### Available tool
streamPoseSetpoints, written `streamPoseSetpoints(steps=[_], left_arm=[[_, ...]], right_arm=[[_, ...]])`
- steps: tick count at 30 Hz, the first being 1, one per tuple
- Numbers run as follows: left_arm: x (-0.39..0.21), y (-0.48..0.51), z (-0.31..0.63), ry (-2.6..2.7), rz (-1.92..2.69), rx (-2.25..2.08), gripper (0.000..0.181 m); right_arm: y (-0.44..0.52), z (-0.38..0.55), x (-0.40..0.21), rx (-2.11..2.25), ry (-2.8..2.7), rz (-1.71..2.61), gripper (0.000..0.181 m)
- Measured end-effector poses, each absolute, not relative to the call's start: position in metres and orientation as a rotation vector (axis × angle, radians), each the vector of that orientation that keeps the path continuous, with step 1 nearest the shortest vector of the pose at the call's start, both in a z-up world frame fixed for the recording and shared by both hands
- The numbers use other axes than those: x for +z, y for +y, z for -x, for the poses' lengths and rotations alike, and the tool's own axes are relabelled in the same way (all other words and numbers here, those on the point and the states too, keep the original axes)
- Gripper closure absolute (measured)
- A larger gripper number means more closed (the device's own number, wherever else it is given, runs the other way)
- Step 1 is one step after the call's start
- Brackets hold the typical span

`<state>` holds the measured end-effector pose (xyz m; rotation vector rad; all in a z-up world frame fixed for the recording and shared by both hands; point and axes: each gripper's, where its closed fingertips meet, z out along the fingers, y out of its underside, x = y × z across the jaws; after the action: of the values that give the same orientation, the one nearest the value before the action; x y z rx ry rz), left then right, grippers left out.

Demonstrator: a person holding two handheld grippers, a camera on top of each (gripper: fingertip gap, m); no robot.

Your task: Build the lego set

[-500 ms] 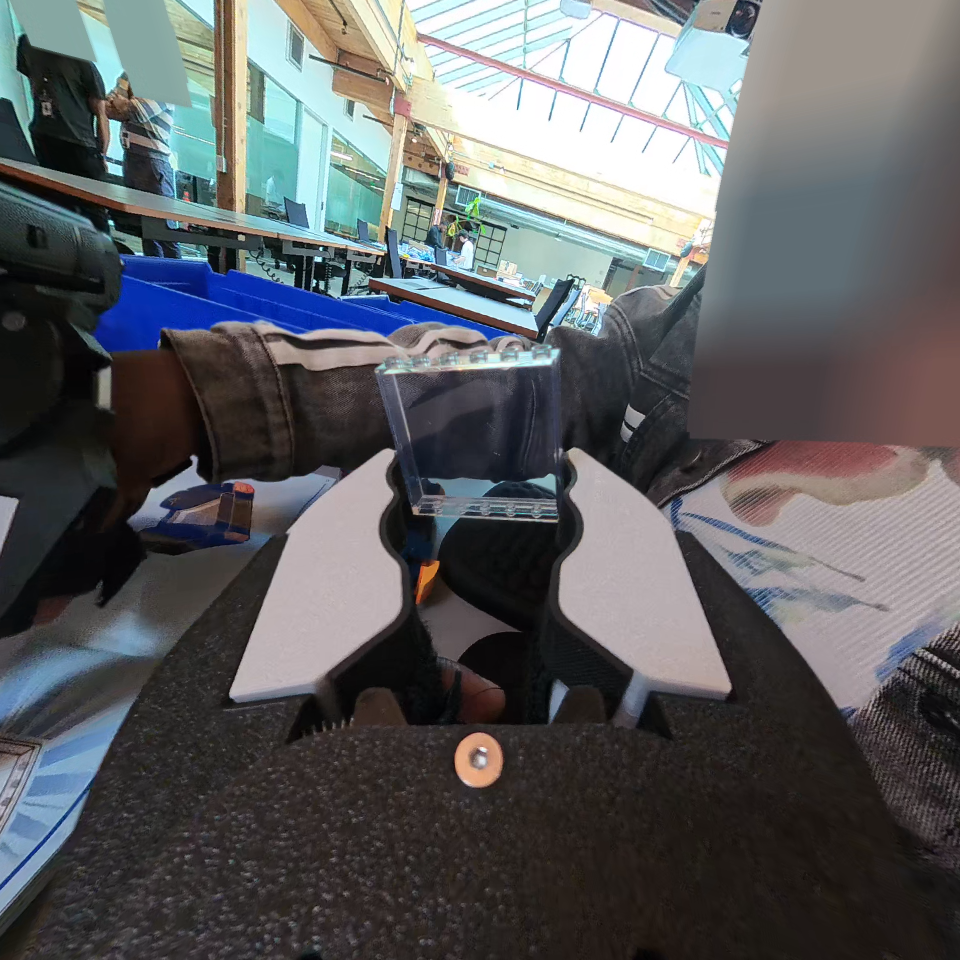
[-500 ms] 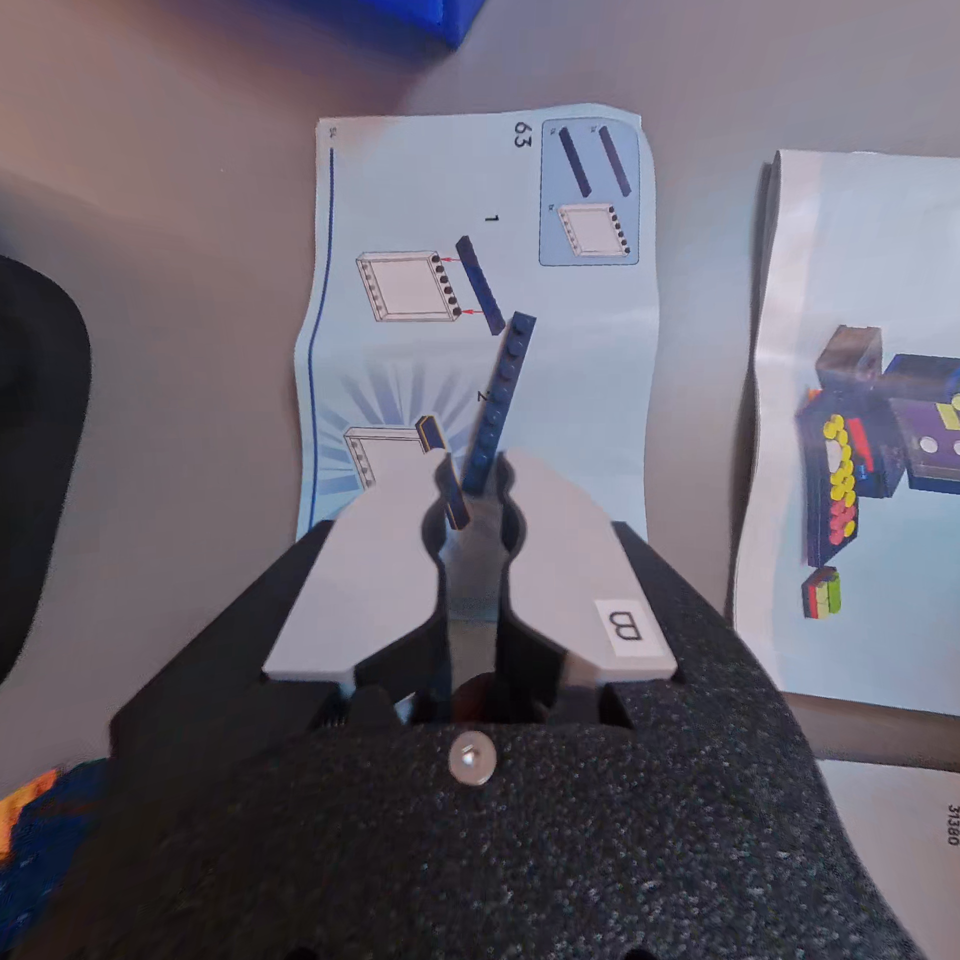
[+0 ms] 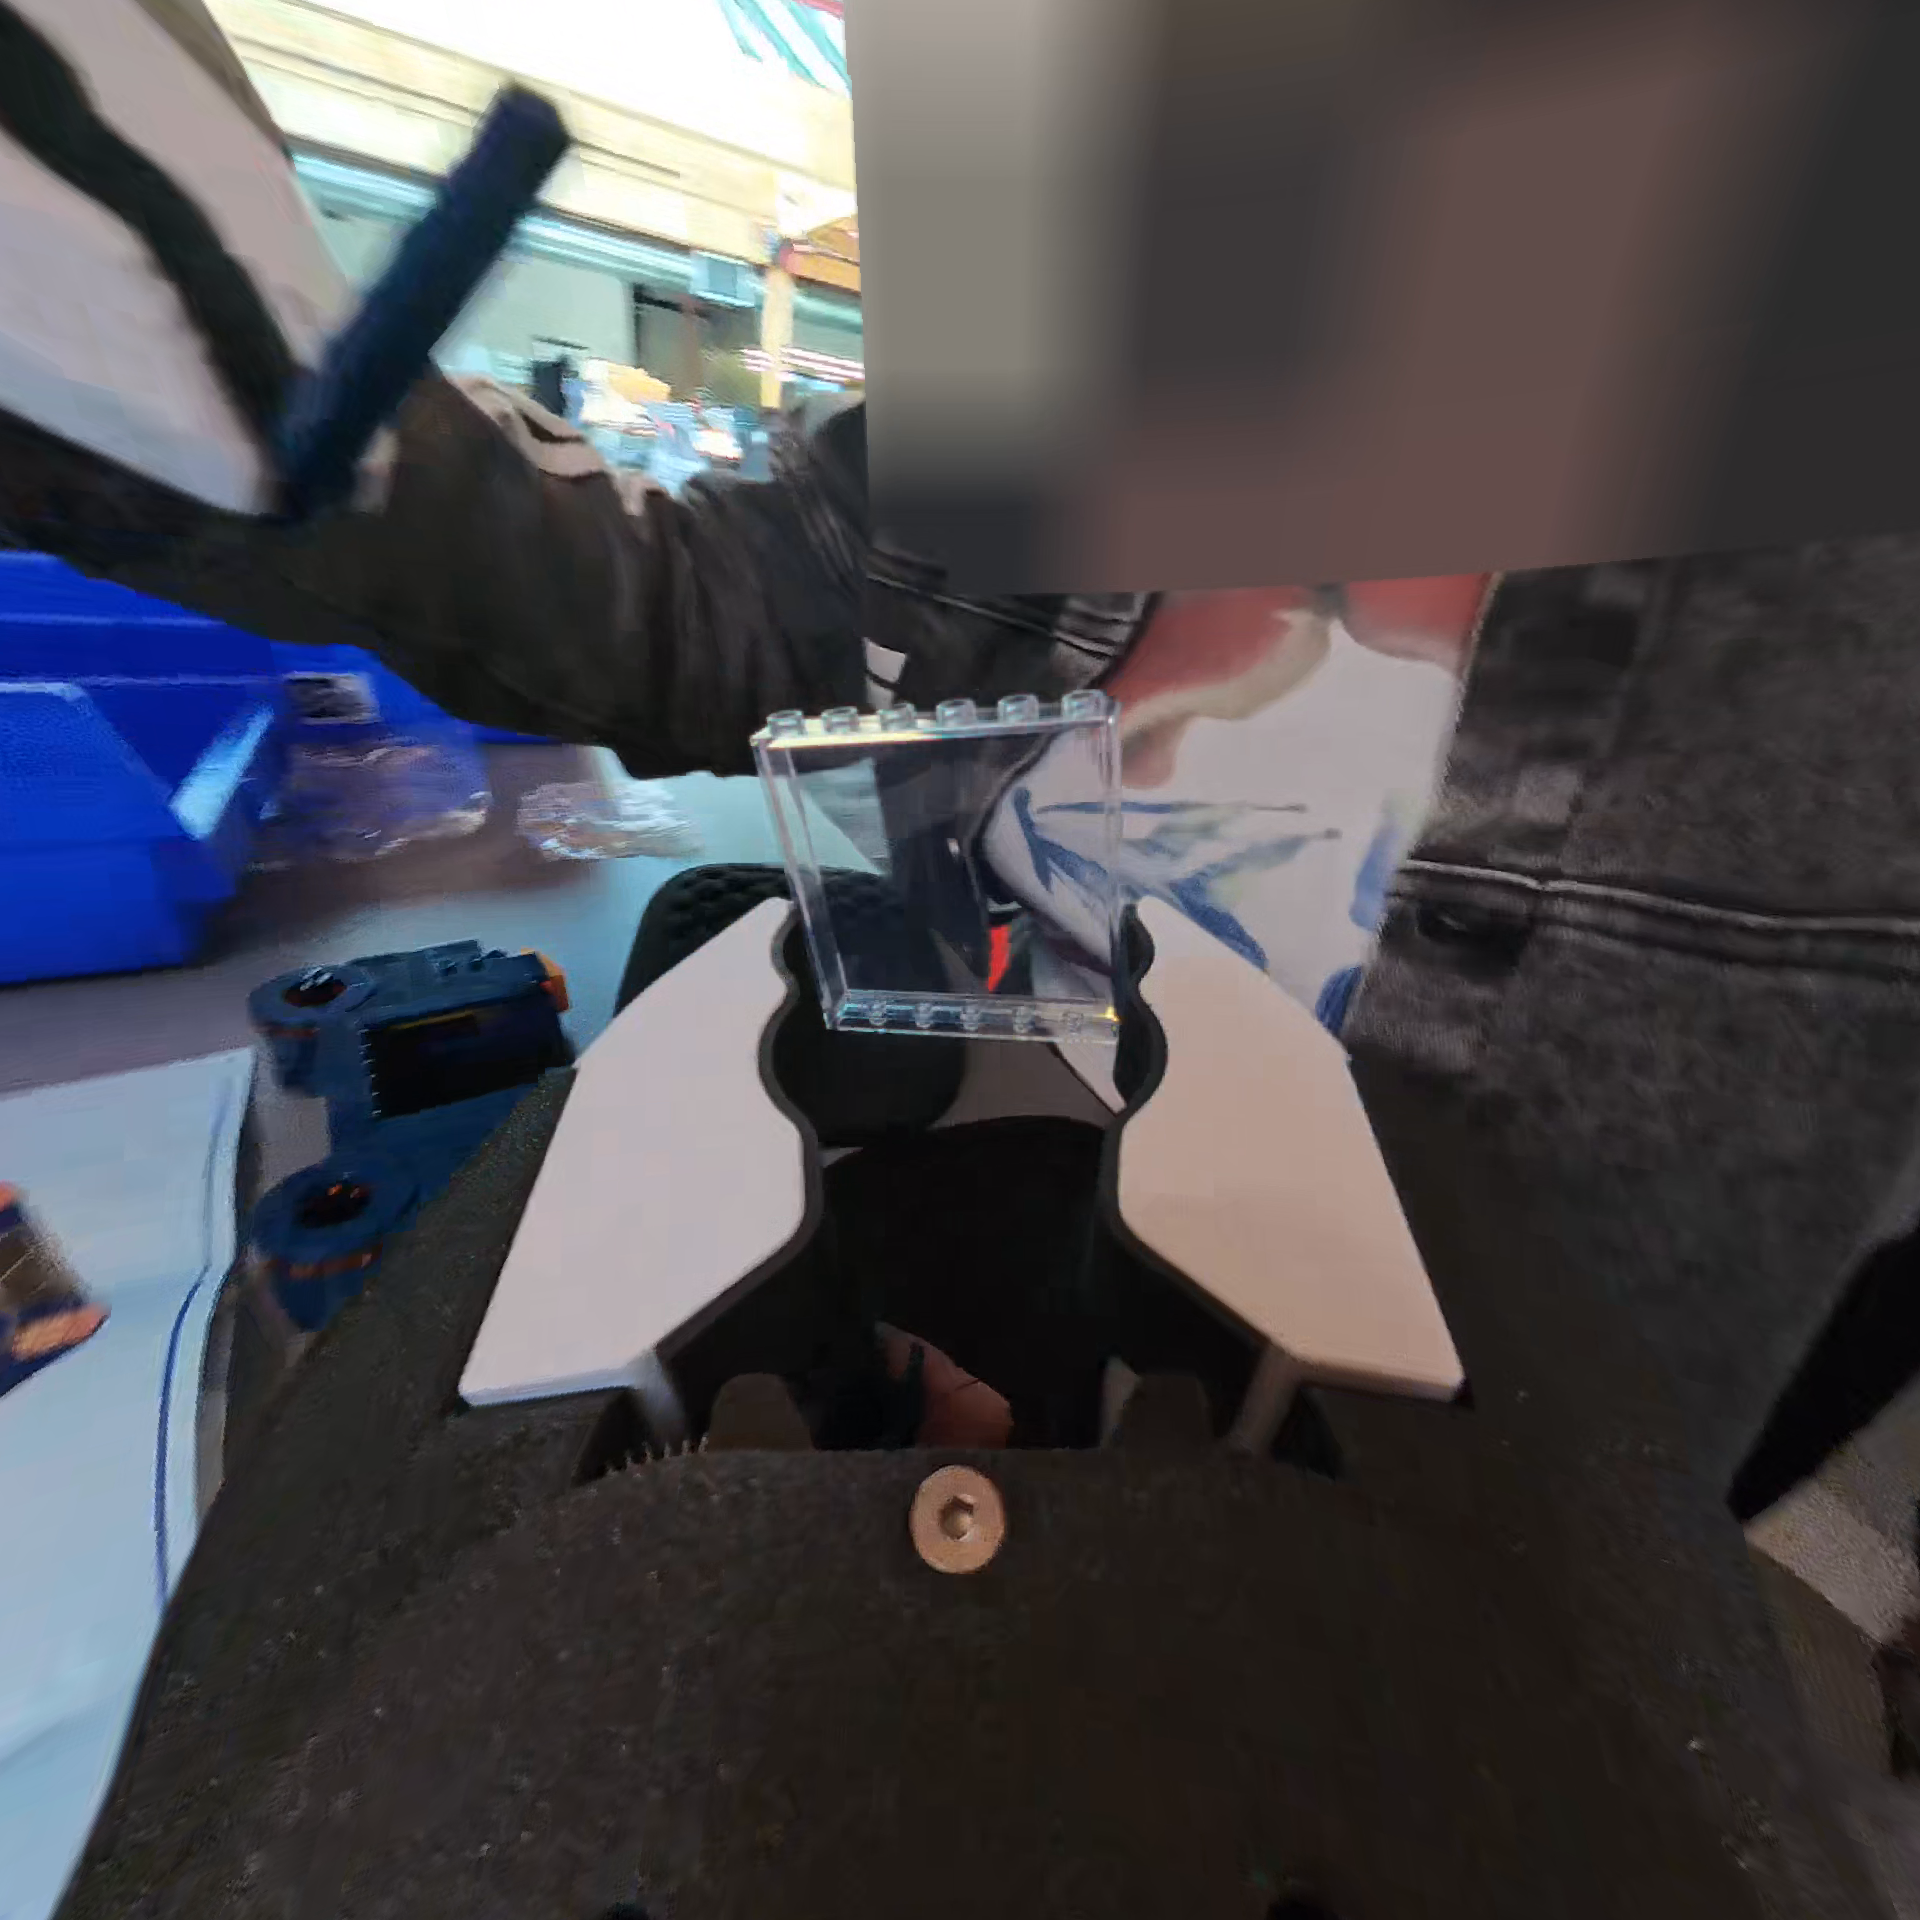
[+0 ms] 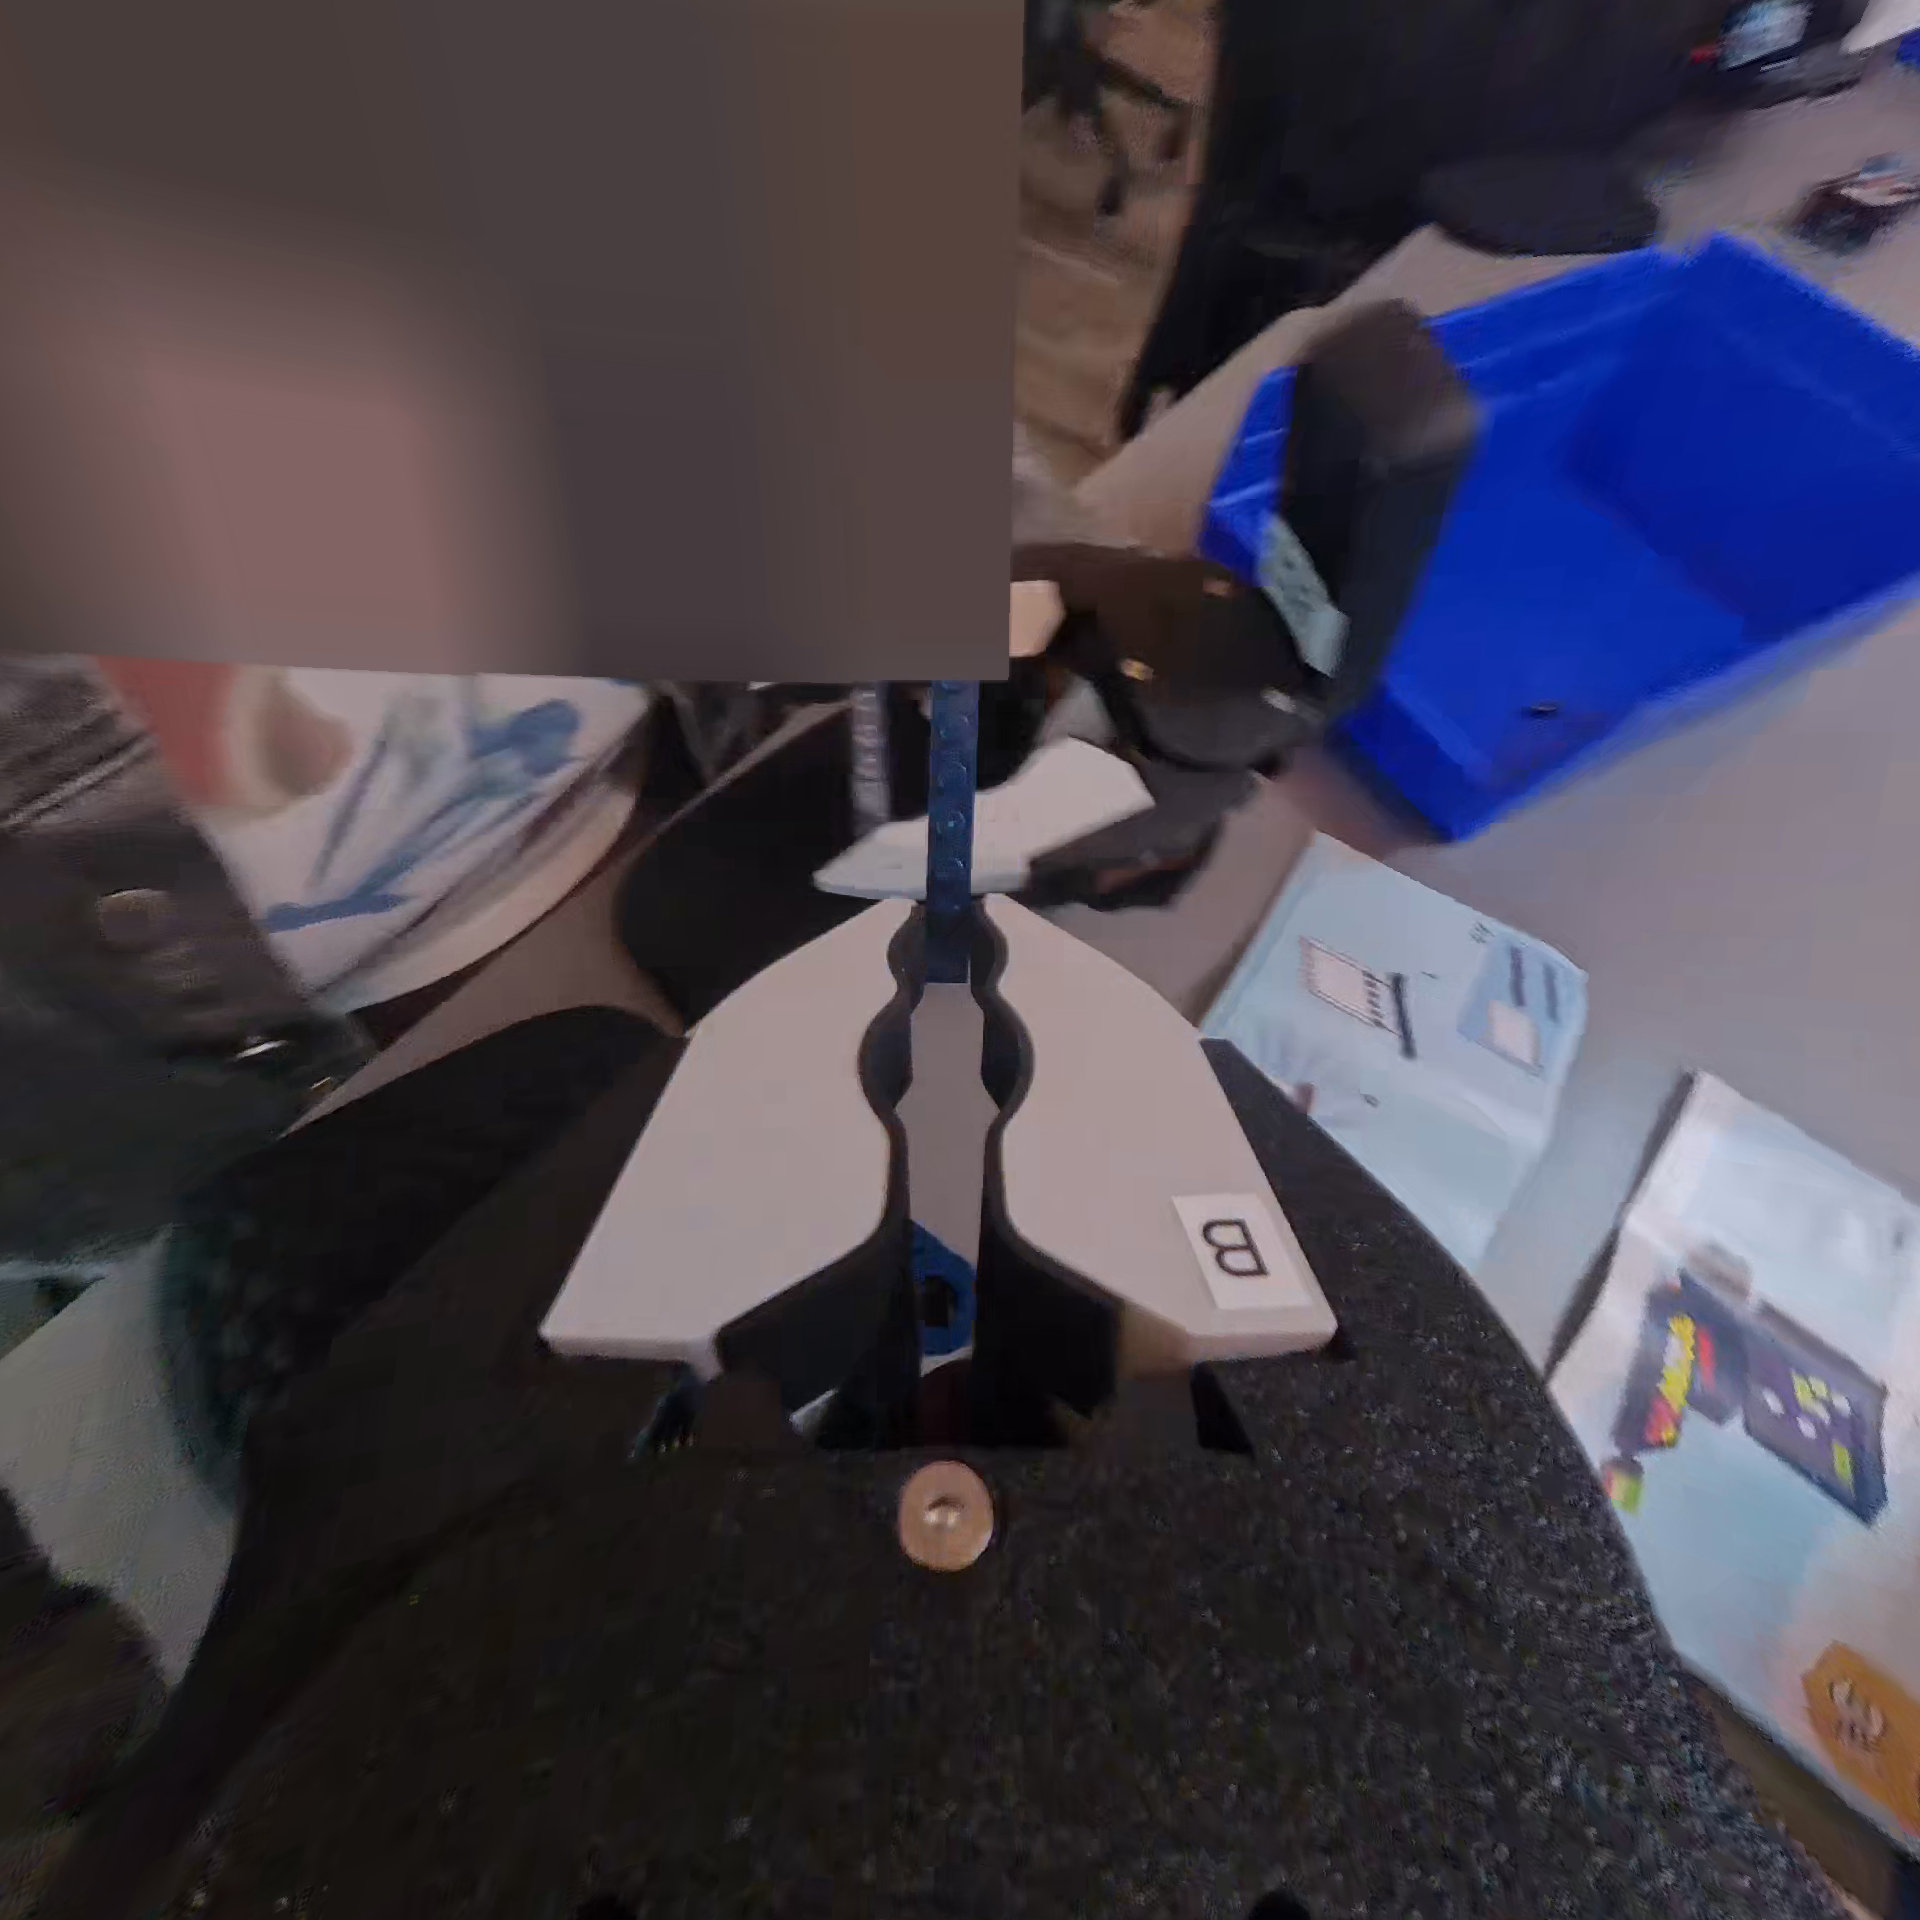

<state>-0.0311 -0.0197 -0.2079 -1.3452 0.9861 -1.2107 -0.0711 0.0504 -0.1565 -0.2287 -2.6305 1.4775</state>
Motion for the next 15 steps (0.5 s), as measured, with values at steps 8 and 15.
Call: streamPoseSetpoints(steps=[8,15], left_arm=[[-0.202,-0.001,0.014,1.066,1.223,-1.385,0.125],[-0.204,0.005,0.020,1.010,1.218,-1.368,0.124]], right_arm=[[0.029,0.051,-0.175,1.039,-2.950,0.268,0.174],[0.028,0.051,-0.176,0.981,-2.992,0.360,0.174]])
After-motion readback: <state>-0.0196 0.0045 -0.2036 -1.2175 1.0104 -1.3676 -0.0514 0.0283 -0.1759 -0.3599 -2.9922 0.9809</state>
